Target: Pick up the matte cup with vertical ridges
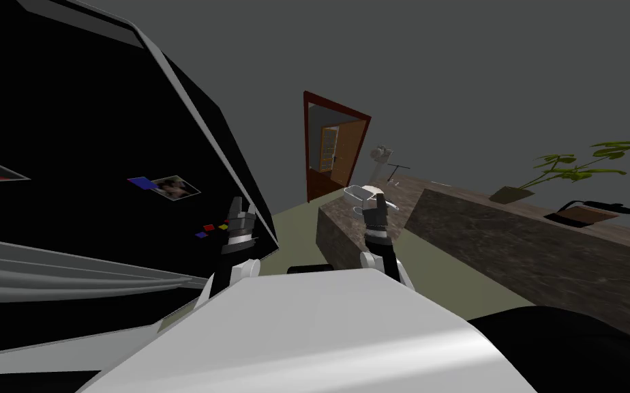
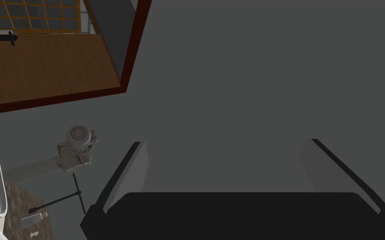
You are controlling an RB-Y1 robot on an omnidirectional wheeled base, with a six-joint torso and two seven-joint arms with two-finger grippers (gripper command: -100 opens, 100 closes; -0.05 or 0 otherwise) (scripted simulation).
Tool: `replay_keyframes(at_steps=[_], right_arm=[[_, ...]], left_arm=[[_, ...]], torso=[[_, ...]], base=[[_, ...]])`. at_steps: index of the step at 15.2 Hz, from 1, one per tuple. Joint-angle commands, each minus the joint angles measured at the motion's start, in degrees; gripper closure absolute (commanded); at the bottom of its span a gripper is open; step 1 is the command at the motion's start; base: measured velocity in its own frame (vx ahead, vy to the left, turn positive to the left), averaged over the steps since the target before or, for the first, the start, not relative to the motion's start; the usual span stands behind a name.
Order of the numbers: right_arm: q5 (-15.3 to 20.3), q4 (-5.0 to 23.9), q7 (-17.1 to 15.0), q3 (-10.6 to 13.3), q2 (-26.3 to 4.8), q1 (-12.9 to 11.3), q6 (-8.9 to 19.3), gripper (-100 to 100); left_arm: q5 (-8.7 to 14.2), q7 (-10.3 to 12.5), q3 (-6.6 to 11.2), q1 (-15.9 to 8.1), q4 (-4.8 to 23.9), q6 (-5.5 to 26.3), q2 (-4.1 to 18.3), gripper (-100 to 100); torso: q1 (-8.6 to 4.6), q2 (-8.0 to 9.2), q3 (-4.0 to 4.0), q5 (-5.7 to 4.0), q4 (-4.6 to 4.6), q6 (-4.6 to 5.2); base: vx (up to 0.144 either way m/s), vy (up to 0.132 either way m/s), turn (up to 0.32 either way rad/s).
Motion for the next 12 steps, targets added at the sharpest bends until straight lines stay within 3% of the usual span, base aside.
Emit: replay_keyframes(at_steps=[1,12], right_arm=[[0.29,0.47,0.19,-0.14,-1.64,0.02,-0.06,-100],[4.27,6.73,2.68,-1.64,-14.49,0.54,-0.93,-100]], left_arm=[[0.00,0.00,0.00,0.00,0.00,0.00,0.00,0],[0.00,0.00,0.00,0.00,0.00,0.00,0.00,0]], torso=[[0.00,0.00,0.00,0.00,0.00,0.00],[-0.07,-0.06,-0.04,-0.02,-0.02,0.00]], base=[[0.002,-0.001,0.019],[0.011,-0.007,0.045]])
